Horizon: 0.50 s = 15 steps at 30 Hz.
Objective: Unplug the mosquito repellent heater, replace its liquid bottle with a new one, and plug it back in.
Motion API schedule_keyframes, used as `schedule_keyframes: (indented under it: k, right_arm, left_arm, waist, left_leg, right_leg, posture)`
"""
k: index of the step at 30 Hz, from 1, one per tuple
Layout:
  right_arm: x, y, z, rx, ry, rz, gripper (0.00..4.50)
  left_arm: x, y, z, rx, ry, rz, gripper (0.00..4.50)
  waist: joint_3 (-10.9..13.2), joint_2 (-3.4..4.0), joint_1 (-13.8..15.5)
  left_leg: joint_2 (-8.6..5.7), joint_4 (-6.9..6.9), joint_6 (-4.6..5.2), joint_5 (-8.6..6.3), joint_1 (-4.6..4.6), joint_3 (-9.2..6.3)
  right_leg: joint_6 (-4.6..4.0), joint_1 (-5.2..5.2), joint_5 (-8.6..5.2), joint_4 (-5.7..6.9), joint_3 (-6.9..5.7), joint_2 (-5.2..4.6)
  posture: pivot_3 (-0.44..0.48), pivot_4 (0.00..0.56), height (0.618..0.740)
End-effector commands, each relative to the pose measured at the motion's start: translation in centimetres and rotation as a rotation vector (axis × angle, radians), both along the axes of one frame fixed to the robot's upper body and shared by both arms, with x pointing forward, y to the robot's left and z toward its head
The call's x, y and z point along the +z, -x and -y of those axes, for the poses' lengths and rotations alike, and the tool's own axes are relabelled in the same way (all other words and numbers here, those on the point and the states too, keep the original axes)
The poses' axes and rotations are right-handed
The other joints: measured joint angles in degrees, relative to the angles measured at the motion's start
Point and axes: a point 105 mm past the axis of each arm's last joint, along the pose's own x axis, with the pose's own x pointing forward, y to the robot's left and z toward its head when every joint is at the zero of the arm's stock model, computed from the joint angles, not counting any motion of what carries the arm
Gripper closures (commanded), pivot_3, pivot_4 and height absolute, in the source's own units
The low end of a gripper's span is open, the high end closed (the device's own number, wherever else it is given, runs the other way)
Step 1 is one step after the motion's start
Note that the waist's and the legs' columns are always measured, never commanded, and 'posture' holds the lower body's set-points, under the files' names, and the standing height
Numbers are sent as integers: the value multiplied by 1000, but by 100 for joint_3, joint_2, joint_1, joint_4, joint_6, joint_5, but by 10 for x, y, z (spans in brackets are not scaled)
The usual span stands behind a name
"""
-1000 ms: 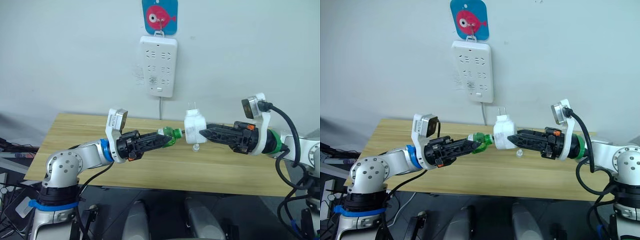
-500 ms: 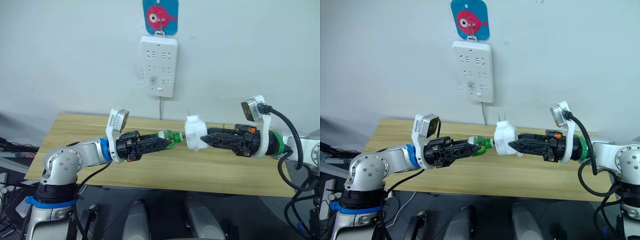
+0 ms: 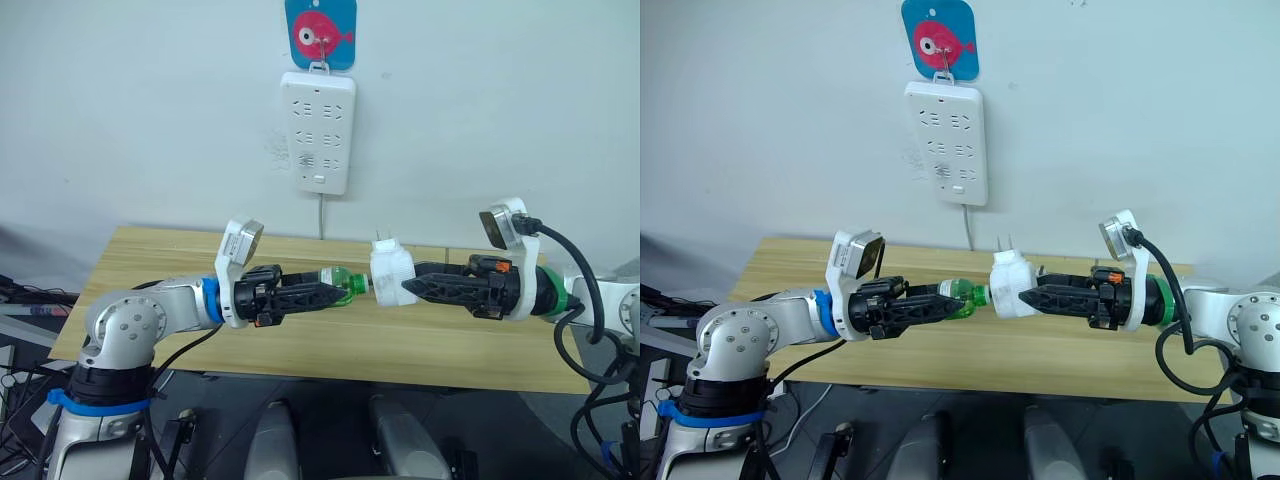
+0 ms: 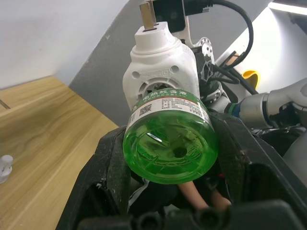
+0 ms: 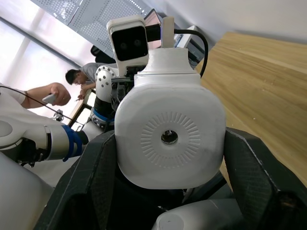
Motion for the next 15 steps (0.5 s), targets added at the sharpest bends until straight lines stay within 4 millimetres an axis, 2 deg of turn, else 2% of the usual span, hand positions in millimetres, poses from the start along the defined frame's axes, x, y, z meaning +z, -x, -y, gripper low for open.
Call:
schedule_keyframes:
  k: [1,10,15]
  right_arm:
    - [9,10,-8,49,-18,35,1599]
    - [11,16,-18,83,-32,37,1599]
    - [12,17,-16,87,-48,23,1599]
  left_arm:
    - [10,5,8,-33,39,65,2159]
    - [5,6,13,-43,26,88,2159]
    - [6,-4,9,10,51,79,2159]
  waist:
    - [0,0,-1]
    - [0,0,0]
    - [0,0,0]
  left_leg:
    - [1,0,0,0,0,0]
    - [0,0,0,0,0,-1]
    - [1,0,0,0,0,-1]
  right_leg:
    - [0,0,0,0,-1,0]
    - [0,0,0,0,-1,0]
    - [0,0,1,0,-1,0]
  posture:
    - [-123,194,704]
    - [-123,194,704]
    - [-124,194,704]
